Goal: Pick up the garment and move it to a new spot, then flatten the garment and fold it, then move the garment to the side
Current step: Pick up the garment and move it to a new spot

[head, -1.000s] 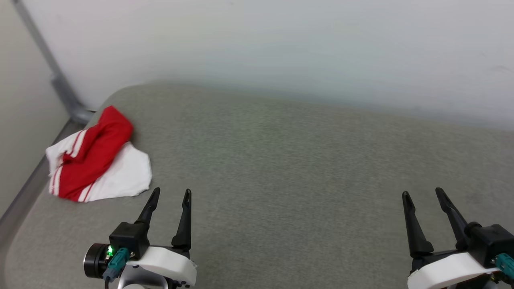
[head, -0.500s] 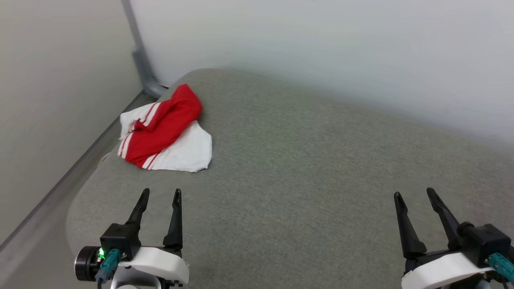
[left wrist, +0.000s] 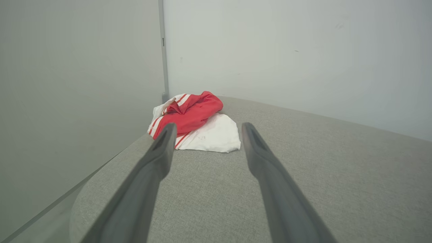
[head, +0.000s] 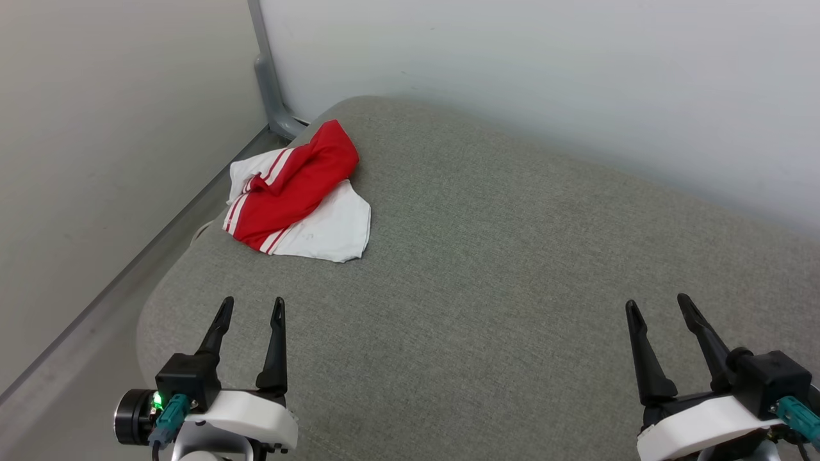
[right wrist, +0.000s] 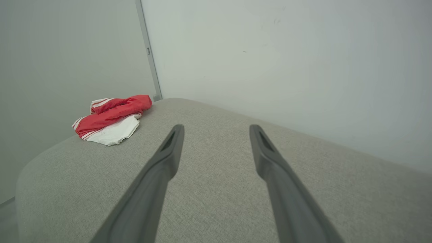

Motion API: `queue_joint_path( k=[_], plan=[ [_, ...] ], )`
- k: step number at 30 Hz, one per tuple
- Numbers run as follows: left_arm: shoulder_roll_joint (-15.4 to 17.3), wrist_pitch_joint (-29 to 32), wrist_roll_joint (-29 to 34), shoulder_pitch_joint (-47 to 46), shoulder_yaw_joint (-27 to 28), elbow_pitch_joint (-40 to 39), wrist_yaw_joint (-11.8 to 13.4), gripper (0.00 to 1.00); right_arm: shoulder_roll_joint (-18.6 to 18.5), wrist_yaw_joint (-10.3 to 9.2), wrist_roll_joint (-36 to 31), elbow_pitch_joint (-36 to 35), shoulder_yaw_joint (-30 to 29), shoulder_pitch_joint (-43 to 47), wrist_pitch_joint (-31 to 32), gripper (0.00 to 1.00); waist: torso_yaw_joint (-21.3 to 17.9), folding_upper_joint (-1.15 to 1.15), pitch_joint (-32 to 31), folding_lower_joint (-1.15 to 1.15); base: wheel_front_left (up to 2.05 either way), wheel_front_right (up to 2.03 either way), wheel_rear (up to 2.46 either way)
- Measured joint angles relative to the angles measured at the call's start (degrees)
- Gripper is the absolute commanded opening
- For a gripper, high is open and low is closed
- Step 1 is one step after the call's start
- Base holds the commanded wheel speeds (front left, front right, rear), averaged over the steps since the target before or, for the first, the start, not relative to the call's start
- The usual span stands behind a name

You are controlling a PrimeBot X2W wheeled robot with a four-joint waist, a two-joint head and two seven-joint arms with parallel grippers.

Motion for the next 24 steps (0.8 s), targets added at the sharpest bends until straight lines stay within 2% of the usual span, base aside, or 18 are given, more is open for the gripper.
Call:
queue_joint_path(
  k=[8,16,24],
  plan=[
    [0.0,0.0,0.2,-2.7,0.5,1.1,-0.1,1.0,0.0,0.0,-0.7,-1.0,-0.2,-0.6,0.9,1.0,0.1,0.0,1.4,0.0,0.0,0.0,0.0],
    [0.2,0.0,-1.0,-11.8,3.0,4.7,0.4,1.0,-1.1,0.01,-2.5,-6.5,0.7,-5.8,4.4,1.0,-2.8,0.0,7.7,0.0,0.0,0.0,0.0],
    [4.0,0.1,-3.3,-25.1,6.1,14.4,-0.5,1.0,-3.4,0.0,-2.9,-11.3,0.6,-10.5,6.9,1.0,-7.4,0.0,15.7,0.01,0.0,0.0,0.0]
  ],
)
